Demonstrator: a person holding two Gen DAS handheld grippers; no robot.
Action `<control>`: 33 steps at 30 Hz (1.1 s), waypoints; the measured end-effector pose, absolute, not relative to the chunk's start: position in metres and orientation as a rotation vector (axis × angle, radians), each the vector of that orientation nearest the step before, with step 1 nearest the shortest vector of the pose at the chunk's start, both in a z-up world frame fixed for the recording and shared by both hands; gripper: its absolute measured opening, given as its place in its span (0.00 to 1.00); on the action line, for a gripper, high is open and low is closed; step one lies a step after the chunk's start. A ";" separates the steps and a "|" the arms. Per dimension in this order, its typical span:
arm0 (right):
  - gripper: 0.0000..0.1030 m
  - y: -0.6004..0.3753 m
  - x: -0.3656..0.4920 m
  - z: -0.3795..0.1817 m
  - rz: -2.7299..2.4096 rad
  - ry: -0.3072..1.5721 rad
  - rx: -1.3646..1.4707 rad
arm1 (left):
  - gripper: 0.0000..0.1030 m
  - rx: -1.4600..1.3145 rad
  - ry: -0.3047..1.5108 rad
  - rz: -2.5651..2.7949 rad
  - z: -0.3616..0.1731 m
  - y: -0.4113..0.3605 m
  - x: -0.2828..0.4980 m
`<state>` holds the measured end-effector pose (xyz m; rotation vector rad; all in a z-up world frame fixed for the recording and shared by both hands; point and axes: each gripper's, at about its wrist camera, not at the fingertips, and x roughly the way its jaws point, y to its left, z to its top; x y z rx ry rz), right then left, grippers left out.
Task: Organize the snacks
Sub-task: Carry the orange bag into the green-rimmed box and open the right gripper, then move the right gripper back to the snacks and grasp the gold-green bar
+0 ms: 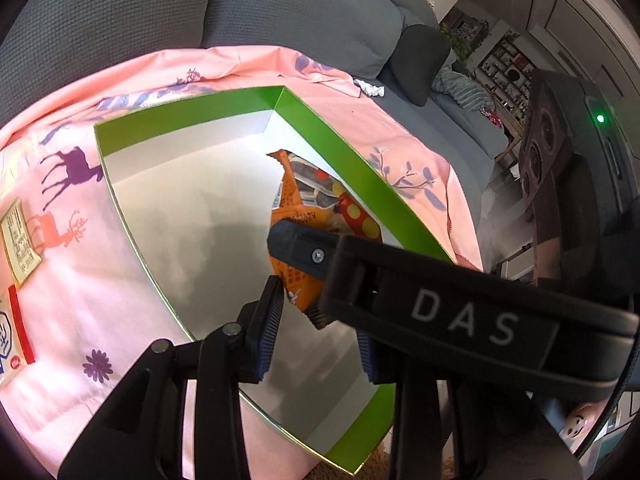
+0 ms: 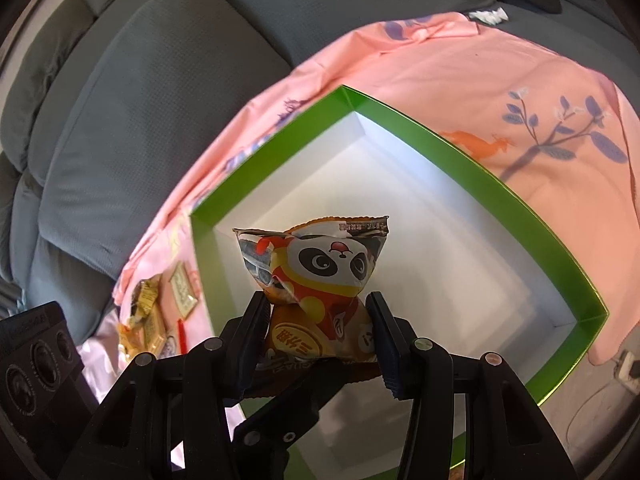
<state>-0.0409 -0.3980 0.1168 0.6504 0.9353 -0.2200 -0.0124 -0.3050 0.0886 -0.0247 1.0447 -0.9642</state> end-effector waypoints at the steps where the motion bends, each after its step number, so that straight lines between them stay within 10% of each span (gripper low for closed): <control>1: 0.50 -0.399 -0.040 0.115 -0.228 0.945 0.649 | 0.33 -0.025 1.046 -0.962 0.088 -0.304 -0.012; 6: 0.51 -0.396 -0.041 0.118 -0.233 0.937 0.628 | 0.42 0.001 1.003 -0.919 0.095 -0.294 -0.014; 10: 0.67 -0.392 -0.042 0.125 -0.224 0.894 0.624 | 0.70 0.021 0.956 -0.853 0.106 -0.276 -0.016; 16: 0.85 -0.377 -0.044 0.142 -0.188 0.792 0.605 | 0.84 0.048 0.875 -0.682 0.126 -0.228 -0.021; 33: 0.85 -0.275 -0.011 0.150 -0.069 0.820 0.378 | 0.87 -0.040 0.928 -0.223 0.103 -0.055 -0.019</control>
